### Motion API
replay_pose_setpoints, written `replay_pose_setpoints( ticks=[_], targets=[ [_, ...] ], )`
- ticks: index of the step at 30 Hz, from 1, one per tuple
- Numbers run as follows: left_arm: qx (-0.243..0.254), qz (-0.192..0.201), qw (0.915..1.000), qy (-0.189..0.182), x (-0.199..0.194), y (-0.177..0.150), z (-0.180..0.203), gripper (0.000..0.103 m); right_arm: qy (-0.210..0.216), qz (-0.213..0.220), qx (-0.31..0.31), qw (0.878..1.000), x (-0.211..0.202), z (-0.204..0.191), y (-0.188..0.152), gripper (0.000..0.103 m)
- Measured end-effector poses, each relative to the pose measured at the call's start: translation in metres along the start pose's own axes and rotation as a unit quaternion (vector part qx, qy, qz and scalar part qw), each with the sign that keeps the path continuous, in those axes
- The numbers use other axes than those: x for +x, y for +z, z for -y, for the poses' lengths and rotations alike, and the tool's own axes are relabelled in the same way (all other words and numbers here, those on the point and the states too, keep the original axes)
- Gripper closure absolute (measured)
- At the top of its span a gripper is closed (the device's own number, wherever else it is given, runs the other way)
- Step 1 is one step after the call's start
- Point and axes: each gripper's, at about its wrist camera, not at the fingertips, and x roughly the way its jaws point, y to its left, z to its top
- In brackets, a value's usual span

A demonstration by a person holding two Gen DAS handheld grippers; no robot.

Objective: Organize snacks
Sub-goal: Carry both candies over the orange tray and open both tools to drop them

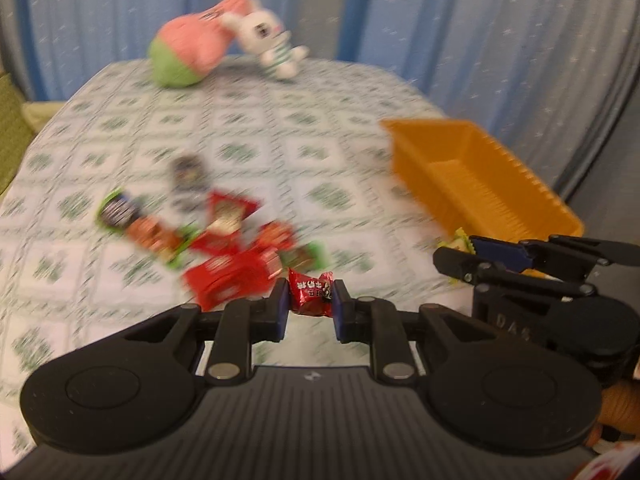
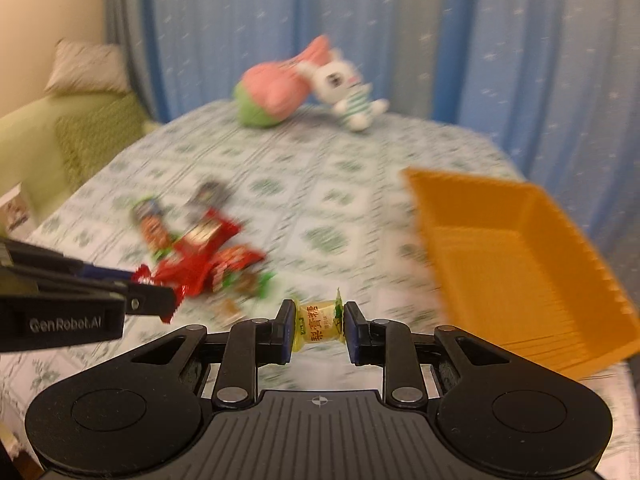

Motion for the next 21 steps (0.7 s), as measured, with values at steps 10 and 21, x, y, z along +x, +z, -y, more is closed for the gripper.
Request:
replay_pose_setpoints(
  ticks=[10, 21],
  targets=[
    [0.050, 0.031, 0.9954, -0.076, 0.023, 0.050, 0.092, 0.083, -0.084, 0.023, 0.085, 0.993, -0.041, 0.106, 0.024, 0.077],
    [0.088, 0.011, 0.9899, -0.110, 0.064, 0.060, 0.157, 0.083, -0.105, 0.016, 0.148, 0.983, -0.047, 0.187, 0.016, 0.077]
  ],
)
